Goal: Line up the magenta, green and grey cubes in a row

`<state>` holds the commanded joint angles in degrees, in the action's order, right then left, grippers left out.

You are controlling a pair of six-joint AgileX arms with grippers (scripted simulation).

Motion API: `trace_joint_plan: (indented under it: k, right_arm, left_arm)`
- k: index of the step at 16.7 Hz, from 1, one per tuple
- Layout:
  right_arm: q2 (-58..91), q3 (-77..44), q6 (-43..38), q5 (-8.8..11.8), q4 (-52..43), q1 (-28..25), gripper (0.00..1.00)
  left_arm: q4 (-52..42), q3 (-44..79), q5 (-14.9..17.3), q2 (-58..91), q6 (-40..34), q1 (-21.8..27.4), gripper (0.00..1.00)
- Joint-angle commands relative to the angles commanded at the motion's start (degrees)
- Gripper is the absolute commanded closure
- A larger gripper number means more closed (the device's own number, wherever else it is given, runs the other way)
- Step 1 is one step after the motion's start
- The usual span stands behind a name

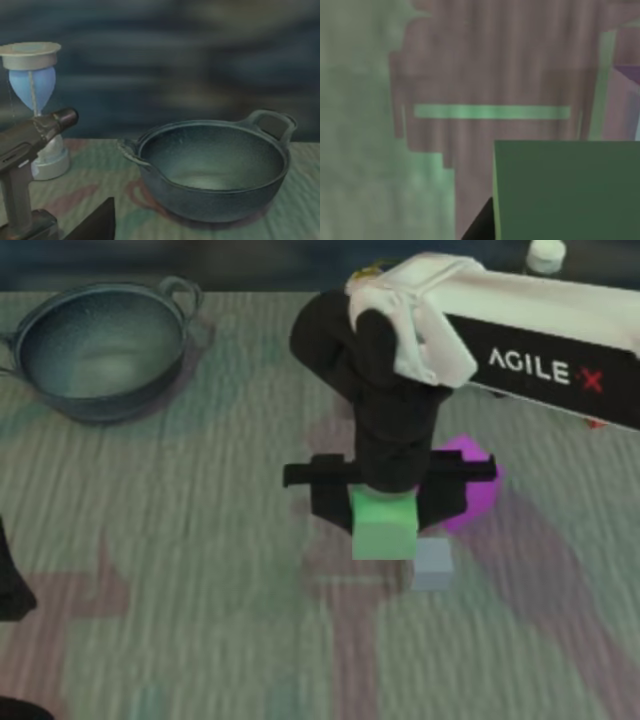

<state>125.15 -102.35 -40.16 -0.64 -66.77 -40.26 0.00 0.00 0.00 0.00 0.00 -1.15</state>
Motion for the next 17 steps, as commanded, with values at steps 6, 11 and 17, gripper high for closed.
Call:
trace_joint_plan:
  k: [6,11,17]
  right_arm:
    - [-0.1,0.0,-1.6,0.0,0.1,-0.7,1.00]
    - [1.7,4.1,-1.8,0.0,6.1,-0.7,1.00]
    - [4.2,9.0,-1.8,-0.1,13.6,-1.2,1.00]
  left_arm:
    - [0.0,0.0,0.0,0.0,0.0,0.0,0.00]
    - [0.0,0.0,0.0,0.0,0.0,0.0,0.00]
    - [0.0,0.0,0.0,0.0,0.0,0.0,0.00]
